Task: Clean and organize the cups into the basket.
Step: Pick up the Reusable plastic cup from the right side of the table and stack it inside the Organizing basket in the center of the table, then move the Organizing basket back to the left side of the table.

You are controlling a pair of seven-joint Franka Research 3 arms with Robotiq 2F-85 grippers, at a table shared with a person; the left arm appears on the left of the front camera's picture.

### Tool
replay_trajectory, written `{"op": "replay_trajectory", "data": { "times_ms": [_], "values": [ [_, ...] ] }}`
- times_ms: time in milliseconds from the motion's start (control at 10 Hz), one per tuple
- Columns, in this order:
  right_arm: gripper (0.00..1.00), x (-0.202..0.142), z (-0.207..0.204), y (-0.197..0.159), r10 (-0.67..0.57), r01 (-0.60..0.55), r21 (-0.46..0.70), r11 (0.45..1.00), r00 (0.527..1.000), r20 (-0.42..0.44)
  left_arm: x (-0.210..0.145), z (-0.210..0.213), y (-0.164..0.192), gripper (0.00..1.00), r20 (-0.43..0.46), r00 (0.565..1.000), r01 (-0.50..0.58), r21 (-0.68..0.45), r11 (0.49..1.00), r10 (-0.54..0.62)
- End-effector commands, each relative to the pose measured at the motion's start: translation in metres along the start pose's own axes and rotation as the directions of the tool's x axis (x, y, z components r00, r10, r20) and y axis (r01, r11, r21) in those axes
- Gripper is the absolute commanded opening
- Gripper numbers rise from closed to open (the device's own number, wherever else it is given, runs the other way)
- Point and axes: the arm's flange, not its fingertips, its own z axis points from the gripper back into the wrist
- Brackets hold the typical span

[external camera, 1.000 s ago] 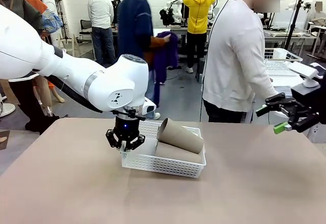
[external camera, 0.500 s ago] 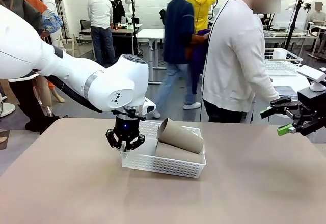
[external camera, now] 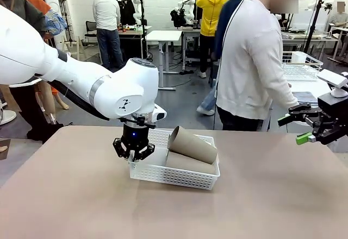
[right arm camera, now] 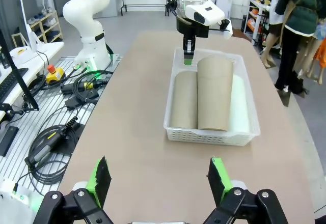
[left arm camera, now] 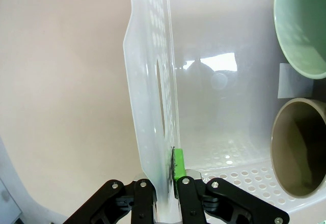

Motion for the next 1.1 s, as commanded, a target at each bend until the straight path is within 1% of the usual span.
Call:
{"op": "replay_trajectory", "data": {
  "times_ms": [0, 1000],
  "values": [
    [1.00, 0.0006, -0.0006, 0.0001, 0.003, -0.003, 0.006, 1.000, 1.000, -0.006, 0.0001, 0.0020, -0.0002, 0.00, 0.003, 1.000, 0.000, -0.001, 1.000, 0.000],
    [1.00, 0.0006, -0.0006, 0.0001, 0.003, -0.003, 0.006, 1.000, 1.000, -0.006, 0.0001, 0.0020, -0.0002, 0.00, 0.003, 1.000, 0.000, -0.001, 1.000, 0.000]
  ]
}}
